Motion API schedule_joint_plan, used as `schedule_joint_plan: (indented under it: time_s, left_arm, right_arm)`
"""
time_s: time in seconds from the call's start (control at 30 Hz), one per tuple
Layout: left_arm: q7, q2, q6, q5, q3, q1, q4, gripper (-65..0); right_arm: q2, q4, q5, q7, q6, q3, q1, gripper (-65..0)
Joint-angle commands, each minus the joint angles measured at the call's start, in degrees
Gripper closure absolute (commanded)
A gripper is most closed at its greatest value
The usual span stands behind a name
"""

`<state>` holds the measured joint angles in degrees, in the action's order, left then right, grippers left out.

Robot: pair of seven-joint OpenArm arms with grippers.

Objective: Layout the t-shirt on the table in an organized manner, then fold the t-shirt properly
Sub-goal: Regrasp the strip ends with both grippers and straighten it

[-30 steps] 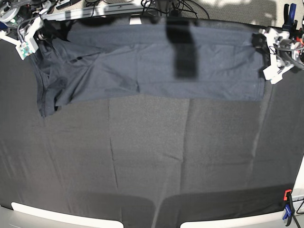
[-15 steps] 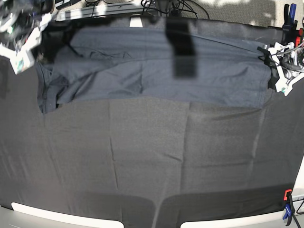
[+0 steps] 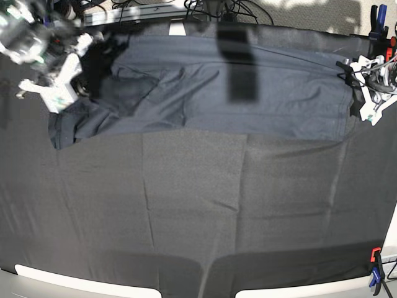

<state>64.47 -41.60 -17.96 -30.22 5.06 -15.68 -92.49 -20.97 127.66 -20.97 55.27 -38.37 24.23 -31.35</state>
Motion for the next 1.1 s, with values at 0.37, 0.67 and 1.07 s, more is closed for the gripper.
schedule_joint_plan:
  time_s: [0.37,0.67,1.07]
  left_arm:
    - [0.15,-1.27,0.87,1.25,0.57,0.44,-0.50,-22.2]
    - [0.15,-1.27,0.87,1.29,0.57,0.44,-0.50,-22.2]
    - [-0.74,-1.27,5.55,4.76,0.57,0.57,-0.50,-27.2]
  right_arm:
    - [-4.74,-10.36,4.35,-3.48,0.90,-0.26,5.55,0.0]
    - [-5.20,-17.11,4.26,-6.27,0.87,-0.31,10.82,0.0]
    - [-5.25,-17.11,-1.57,3.43,-0.35,-0.31,11.17,-27.5]
